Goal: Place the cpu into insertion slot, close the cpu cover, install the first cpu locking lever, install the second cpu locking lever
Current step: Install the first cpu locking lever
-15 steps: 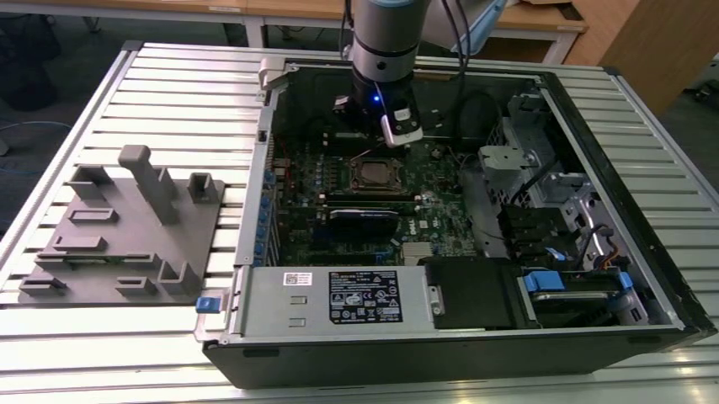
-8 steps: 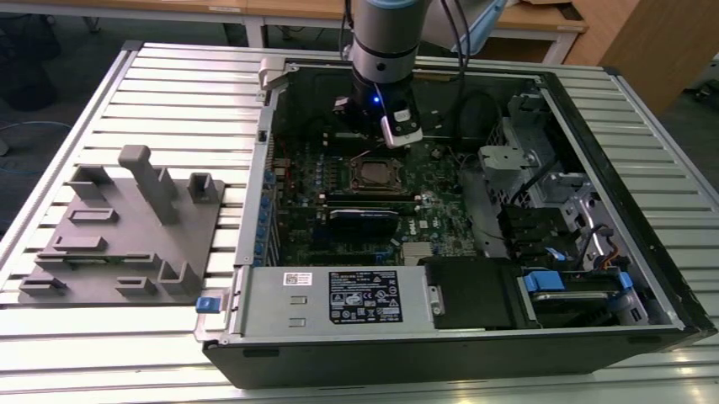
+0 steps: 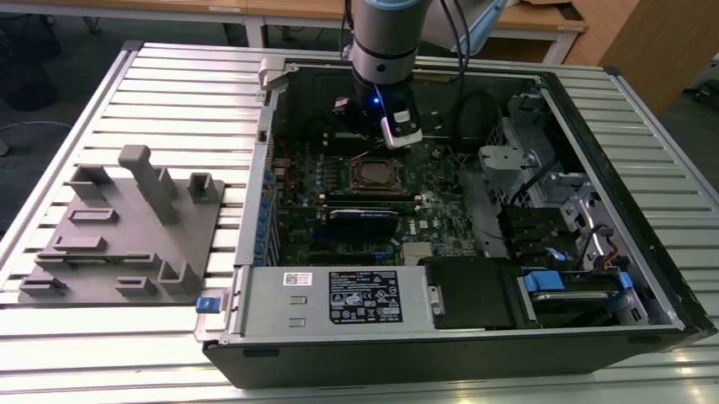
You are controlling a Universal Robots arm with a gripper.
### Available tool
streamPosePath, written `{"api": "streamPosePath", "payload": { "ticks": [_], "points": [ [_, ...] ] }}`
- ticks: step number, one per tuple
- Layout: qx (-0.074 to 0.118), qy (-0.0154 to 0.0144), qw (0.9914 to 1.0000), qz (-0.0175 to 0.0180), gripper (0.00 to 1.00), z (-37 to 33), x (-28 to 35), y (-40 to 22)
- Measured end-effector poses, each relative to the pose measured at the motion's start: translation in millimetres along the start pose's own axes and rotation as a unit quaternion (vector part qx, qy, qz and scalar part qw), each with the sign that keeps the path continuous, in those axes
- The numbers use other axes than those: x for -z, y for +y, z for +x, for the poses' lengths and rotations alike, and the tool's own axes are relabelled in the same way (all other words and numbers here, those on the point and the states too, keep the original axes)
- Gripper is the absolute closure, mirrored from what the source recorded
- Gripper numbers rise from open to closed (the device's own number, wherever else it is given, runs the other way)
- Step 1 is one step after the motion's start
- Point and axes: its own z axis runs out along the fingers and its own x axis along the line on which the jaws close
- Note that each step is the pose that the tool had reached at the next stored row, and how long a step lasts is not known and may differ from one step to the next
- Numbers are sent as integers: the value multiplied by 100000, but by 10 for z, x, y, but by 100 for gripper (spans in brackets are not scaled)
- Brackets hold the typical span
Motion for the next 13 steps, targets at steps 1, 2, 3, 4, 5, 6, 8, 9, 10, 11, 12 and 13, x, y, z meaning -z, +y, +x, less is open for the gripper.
{"api": "streamPosePath", "payload": {
  "ticks": [1,2,3,4,5,6,8,9,10,11,12,13],
  "points": [
    [-1,-1,100000,3,89,0,0,0],
    [-2,1,100000,2,89,0,0,0],
    [-1,-4,100000,-13,89,0,-3,0],
    [2,-10,100000,-25,89,0,-9,-1],
    [1,-5,100000,-13,89,0,-13,-2],
    [-1,-3,100000,-2,89,0,-19,-4],
    [1,-11,100000,-20,89,0,-32,-7],
    [1,-14,100000,-20,89,0,-38,-8],
    [2,-16,100000,-20,89,0,-42,-9],
    [2,-14,100000,-11,89,0,-42,-10],
    [1,-17,100000,-12,89,0,-43,-10],
    [1,-15,100000,-5,89,0,-42,-10]
  ]
}}
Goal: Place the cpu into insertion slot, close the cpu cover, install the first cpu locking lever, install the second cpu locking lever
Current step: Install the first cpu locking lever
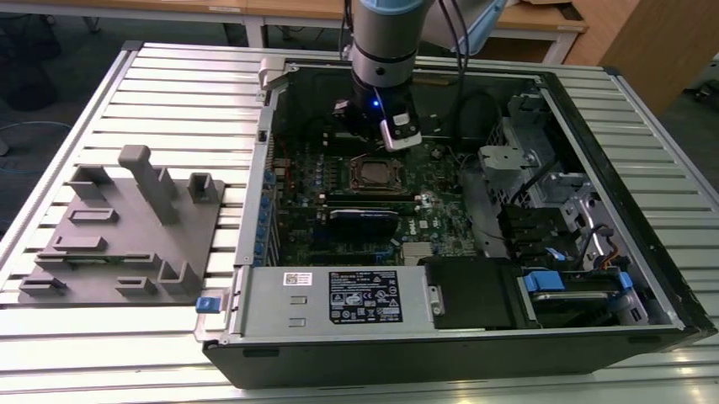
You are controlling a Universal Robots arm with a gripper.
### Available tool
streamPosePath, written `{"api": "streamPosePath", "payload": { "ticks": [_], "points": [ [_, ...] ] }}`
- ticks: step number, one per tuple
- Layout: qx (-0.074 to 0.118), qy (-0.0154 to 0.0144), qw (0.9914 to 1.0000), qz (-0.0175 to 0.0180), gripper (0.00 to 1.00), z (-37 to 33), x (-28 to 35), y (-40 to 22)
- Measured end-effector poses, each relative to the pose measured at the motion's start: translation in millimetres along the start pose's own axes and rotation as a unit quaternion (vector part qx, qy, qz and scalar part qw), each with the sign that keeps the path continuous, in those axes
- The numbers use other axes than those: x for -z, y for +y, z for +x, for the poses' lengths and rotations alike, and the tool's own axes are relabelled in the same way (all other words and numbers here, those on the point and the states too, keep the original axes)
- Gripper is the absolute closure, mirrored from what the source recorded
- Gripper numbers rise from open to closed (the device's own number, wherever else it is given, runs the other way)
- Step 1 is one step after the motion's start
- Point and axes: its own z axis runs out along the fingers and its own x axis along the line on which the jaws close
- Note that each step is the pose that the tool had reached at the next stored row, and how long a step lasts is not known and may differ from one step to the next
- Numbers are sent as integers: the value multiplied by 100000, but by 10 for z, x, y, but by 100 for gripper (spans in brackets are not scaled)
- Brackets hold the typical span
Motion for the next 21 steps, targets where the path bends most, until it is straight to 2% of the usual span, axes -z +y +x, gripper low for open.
{"api": "streamPosePath", "payload": {
  "ticks": [8,13,21],
  "points": [
    [-452,-103,99999,-23,89,1,-8,6],
    [-3812,-843,99924,-43,89,-2,-19,7],
    [-6626,-1458,99770,-61,89,-54,-39,19]
  ]
}}
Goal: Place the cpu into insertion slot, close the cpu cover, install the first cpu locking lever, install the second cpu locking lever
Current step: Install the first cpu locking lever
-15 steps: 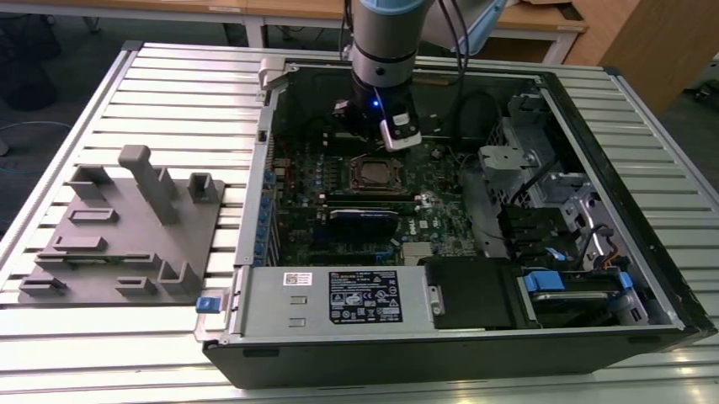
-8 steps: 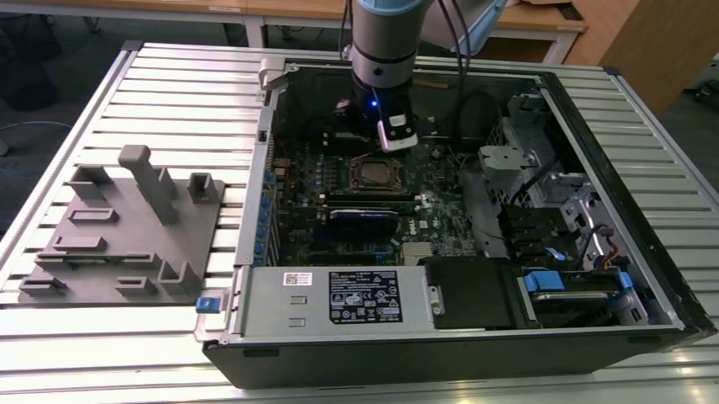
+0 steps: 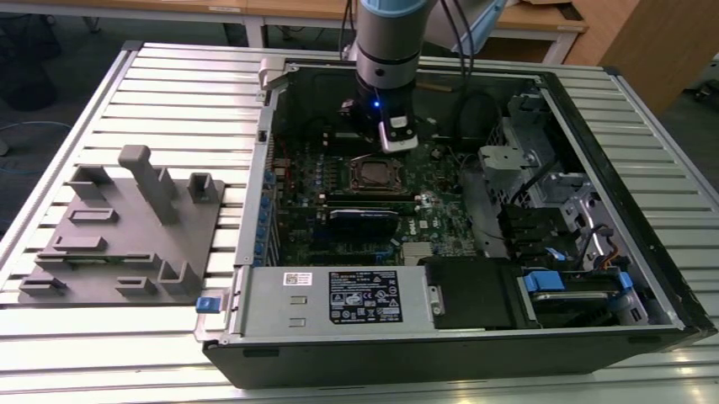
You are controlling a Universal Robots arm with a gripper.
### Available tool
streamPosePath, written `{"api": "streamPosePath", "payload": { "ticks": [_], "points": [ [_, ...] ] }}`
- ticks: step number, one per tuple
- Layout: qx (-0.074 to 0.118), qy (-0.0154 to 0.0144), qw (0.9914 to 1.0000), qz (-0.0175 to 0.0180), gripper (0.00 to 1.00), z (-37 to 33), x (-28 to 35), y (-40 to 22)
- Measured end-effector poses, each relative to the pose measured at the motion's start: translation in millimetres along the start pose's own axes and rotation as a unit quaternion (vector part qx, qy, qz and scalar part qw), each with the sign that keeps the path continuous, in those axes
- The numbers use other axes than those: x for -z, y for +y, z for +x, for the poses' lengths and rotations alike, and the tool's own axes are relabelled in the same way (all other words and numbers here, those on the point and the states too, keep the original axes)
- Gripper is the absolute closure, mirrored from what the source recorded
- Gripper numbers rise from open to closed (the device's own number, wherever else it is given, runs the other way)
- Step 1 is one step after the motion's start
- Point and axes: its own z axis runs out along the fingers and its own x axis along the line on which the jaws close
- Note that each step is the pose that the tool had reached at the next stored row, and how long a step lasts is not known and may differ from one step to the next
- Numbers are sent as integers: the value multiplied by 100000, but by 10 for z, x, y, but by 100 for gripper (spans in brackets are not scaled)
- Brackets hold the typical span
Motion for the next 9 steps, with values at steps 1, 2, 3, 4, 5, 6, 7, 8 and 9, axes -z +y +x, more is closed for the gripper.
{"api": "streamPosePath", "payload": {
  "ticks": [1,2,3,4,5,6,7,8,9],
  "points": [
    [-322,-71,99999,-3,89,-7,-3,2],
    [-614,-138,99998,-8,89,-12,-5,4],
    [-740,-160,99997,-3,89,-13,-5,5],
    [-741,-163,99997,-3,89,-13,-5,5],
    [-743,-165,99997,-9,89,-13,-5,5],
    [-745,-167,99997,-10,89,-13,-6,5],
    [-746,-166,99997,-9,89,-13,-6,6],
    [-746,-167,99997,-12,89,-13,-6,6],
    [-748,-168,99997,-12,89,-13,-8,7]
  ]
}}
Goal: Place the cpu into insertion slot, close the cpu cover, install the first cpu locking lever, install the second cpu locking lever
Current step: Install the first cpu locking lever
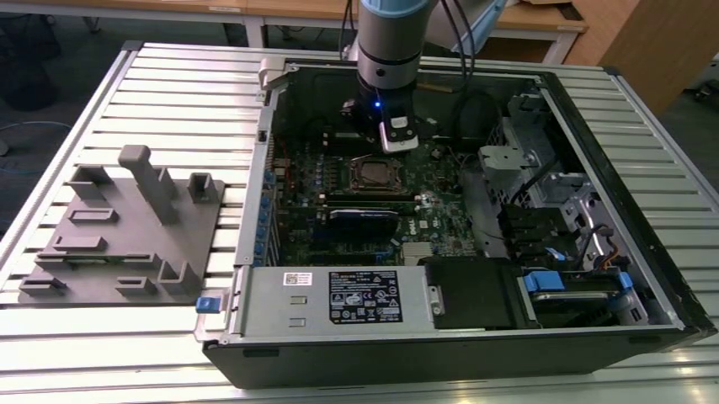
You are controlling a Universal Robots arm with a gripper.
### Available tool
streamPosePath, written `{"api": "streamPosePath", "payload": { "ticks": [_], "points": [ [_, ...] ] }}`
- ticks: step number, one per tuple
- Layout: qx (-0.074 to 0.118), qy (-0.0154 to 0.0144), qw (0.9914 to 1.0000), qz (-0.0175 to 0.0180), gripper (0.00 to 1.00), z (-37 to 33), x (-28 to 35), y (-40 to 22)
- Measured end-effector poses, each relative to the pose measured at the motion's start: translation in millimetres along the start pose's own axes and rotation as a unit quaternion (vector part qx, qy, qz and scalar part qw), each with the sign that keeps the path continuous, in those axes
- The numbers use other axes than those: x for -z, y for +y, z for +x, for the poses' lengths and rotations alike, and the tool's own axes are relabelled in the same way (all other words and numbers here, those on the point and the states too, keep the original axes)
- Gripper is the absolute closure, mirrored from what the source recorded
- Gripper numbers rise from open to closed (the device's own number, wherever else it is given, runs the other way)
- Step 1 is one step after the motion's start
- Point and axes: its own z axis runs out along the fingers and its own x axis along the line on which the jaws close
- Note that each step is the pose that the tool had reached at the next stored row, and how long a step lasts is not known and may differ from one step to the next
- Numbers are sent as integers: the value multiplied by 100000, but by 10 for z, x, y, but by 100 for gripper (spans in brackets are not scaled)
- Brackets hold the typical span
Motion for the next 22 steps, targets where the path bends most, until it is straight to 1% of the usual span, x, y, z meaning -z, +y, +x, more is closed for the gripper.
{"api": "streamPosePath", "payload": {
  "ticks": [4,8,12,14,19,22],
  "points": [
    [-13,-5,100000,2,89,8,-13,18],
    [-41,-12,100000,9,89,21,-28,49],
    [-49,-15,100000,-2,89,23,-38,52],
    [-48,-87,100000,-30,89,23,-51,50],
    [24,-425,99999,-159,89,23,-86,42],
    [29,-438,99999,-158,89,23,-86,42]
  ]
}}
